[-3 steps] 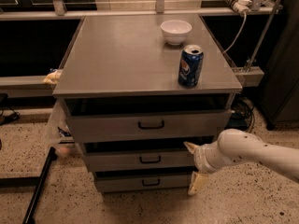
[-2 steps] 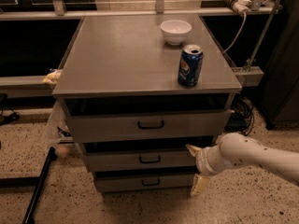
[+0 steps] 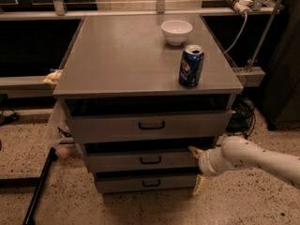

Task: Open middle drawer

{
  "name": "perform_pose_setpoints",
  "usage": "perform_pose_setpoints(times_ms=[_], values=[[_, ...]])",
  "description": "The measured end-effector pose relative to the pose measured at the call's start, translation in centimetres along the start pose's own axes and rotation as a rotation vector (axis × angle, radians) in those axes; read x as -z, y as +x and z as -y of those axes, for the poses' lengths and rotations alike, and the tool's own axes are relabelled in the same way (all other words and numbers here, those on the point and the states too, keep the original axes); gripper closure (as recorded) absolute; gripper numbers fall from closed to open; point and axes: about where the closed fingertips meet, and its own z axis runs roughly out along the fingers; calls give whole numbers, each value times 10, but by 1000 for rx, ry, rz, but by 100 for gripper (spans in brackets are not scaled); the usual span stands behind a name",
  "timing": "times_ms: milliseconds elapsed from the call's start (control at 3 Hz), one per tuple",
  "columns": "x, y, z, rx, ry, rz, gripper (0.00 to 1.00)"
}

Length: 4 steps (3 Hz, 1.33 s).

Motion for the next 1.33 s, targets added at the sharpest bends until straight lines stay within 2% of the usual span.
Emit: perform_pose_setpoints(times_ms=[667, 1000, 1333], values=[[-27, 13, 27, 17, 8, 22, 0], [-62, 18, 47, 23, -16, 53, 0], [-62, 19, 48, 23, -14, 53, 0]])
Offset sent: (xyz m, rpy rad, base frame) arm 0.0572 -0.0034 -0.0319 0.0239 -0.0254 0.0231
